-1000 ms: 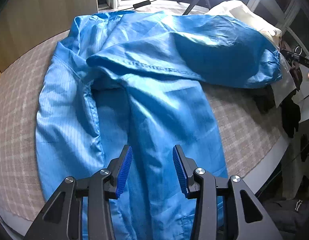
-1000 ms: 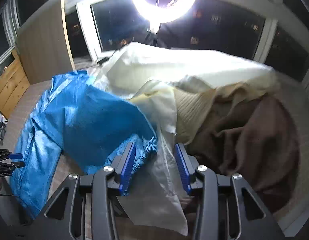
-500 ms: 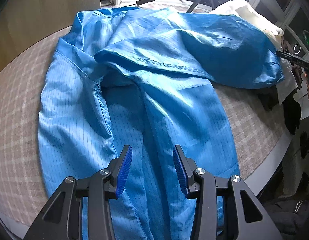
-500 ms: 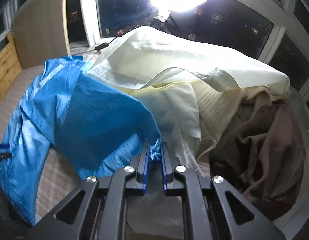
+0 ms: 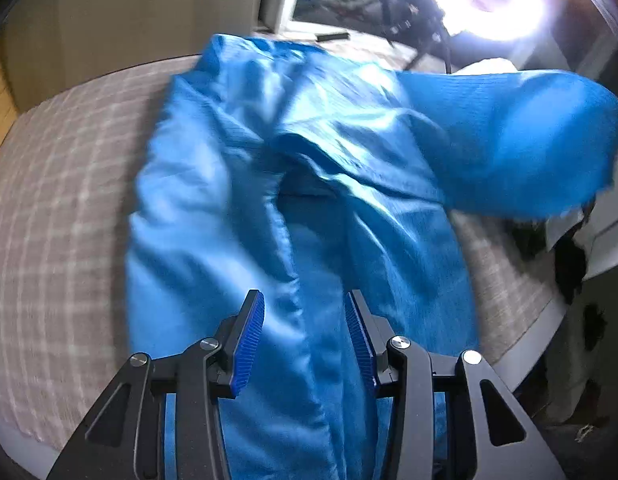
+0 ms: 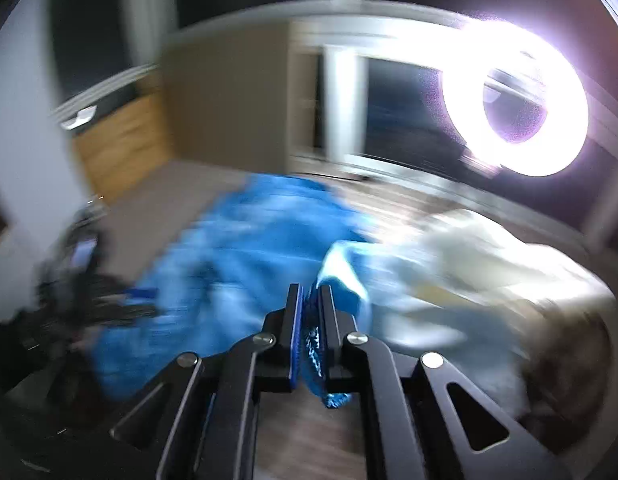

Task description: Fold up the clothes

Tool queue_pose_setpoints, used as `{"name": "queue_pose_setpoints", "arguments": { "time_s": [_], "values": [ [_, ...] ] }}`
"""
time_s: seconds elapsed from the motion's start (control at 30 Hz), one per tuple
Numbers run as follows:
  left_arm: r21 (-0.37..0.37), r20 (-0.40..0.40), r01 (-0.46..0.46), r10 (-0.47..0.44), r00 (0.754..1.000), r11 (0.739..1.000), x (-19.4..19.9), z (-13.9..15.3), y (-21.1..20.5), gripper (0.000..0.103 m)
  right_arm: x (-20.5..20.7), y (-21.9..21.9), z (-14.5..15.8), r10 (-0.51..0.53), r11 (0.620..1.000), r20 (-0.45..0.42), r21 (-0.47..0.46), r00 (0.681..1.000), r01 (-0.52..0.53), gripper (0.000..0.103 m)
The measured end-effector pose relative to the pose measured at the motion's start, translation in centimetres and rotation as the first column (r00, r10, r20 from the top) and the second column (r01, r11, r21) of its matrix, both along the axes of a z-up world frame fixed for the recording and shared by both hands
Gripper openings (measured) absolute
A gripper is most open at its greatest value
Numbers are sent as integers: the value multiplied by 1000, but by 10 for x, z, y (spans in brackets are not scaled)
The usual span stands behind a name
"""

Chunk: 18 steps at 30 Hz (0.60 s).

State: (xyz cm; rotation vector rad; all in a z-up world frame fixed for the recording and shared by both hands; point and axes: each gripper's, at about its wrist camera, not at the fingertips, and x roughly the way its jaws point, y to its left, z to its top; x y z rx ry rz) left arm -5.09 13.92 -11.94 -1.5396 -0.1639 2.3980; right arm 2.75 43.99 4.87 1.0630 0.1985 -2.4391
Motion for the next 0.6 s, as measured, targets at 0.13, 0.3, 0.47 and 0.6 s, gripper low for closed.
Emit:
{"name": "queue_pose_setpoints", "arguments": {
  "time_s": [0.13, 0.3, 0.47, 0.6],
  "values": [
    [-6, -40, -64, 63, 997, 998, 25, 12, -40, 41, 30, -106, -17, 251, 968, 55, -14, 966, -251, 7],
    [-42, -49, -190, 188, 981, 981, 66, 15, -108, 40, 64, -230, -43, 506, 862, 120, -46, 854, -505, 7],
    [-75, -24, -237, 236, 972, 969, 96, 2, -152, 40, 69, -266, -90, 460, 887, 201, -67, 865, -456, 7],
    [-64, -6, -223, 223, 975, 973, 99, -9, -157, 40, 47, -259, -98, 363, 932, 223, -84, 905, -353, 7]
  ]
}}
